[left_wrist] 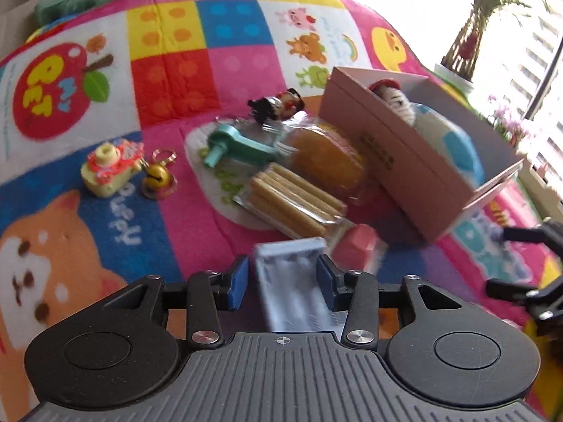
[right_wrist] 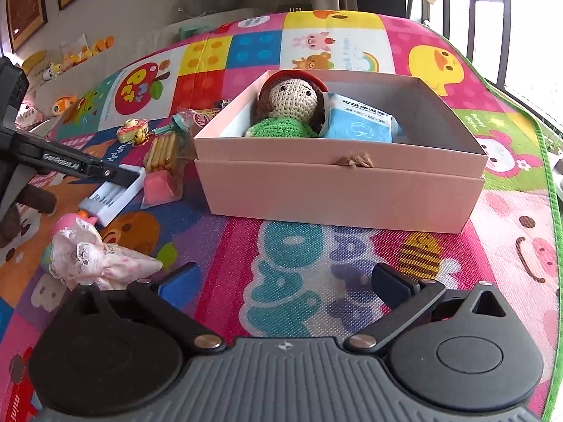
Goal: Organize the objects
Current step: 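Grasp the white battery holder with the left tool and lift it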
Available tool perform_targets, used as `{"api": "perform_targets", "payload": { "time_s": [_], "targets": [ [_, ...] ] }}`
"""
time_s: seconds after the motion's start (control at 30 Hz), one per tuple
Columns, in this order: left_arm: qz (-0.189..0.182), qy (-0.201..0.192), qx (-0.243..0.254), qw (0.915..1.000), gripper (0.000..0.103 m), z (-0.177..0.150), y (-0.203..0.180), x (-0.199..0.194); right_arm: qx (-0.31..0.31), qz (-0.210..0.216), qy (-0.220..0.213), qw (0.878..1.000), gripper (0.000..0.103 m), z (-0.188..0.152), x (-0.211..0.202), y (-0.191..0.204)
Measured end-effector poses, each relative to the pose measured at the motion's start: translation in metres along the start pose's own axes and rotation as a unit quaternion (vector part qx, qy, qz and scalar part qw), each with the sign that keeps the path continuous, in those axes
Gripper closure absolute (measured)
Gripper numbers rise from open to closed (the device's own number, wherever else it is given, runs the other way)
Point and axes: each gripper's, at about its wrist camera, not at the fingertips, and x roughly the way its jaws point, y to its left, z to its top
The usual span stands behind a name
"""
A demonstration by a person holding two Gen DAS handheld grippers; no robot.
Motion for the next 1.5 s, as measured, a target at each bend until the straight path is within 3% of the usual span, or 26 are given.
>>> {"api": "perform_targets", "payload": {
  "time_s": [0.07, 0.13, 0.33, 0.53, 0.63, 0.73, 0.83, 1.13, 1.4, 1.5],
  "targets": [
    [-0.015, -0.003, -0.04, 0.9991, 0.057, -0.002, -0.003, -0.008, 0.001, 0.0, 0.0, 1.0, 0.0, 0.0, 0.0, 0.0],
    [-0.006, -0.005, -0.048, 0.9988, 0.057, -0.006, -0.013, -0.014, 0.0, 0.0, 0.0, 1.0, 0.0, 0.0, 0.0, 0.0],
    [0.024, 0.02, 0.006, 0.9995, 0.054, -0.018, -0.054, 0.0, -0.001, -0.005, 0.0, 1.0, 0.0, 0.0, 0.001, 0.0],
    [0.062, -0.001, 0.054, 0.9966, 0.053, -0.021, -0.078, 0.004, -0.01, -0.018, 0.006, 1.0, 0.0, 0.0, 0.003, 0.004],
    [0.041, 0.013, 0.065, 0.9969, 0.053, -0.022, -0.082, 0.002, -0.019, -0.025, 0.01, 0.999, 0.0, -0.001, 0.005, 0.007],
    [-0.02, 0.043, 0.039, 0.9981, 0.055, -0.022, -0.079, -0.001, -0.014, -0.02, 0.008, 1.0, 0.0, -0.001, 0.004, 0.005],
    [-0.053, 0.054, 0.025, 0.9968, 0.055, -0.024, -0.079, -0.003, -0.012, -0.019, 0.007, 1.0, 0.0, -0.001, 0.004, 0.004],
    [-0.008, 0.05, 0.079, 0.9956, 0.052, -0.033, -0.1, -0.003, -0.011, -0.017, 0.006, 1.0, 0.0, -0.001, 0.004, 0.003],
    [-0.027, 0.039, 0.121, 0.9915, 0.051, -0.049, -0.104, -0.014, -0.011, -0.017, 0.007, 1.0, 0.0, -0.001, 0.004, 0.003],
    [-0.027, 0.033, 0.099, 0.9942, 0.051, -0.052, -0.104, -0.013, -0.011, -0.017, 0.007, 1.0, 0.0, -0.001, 0.004, 0.004]
  ]
}}
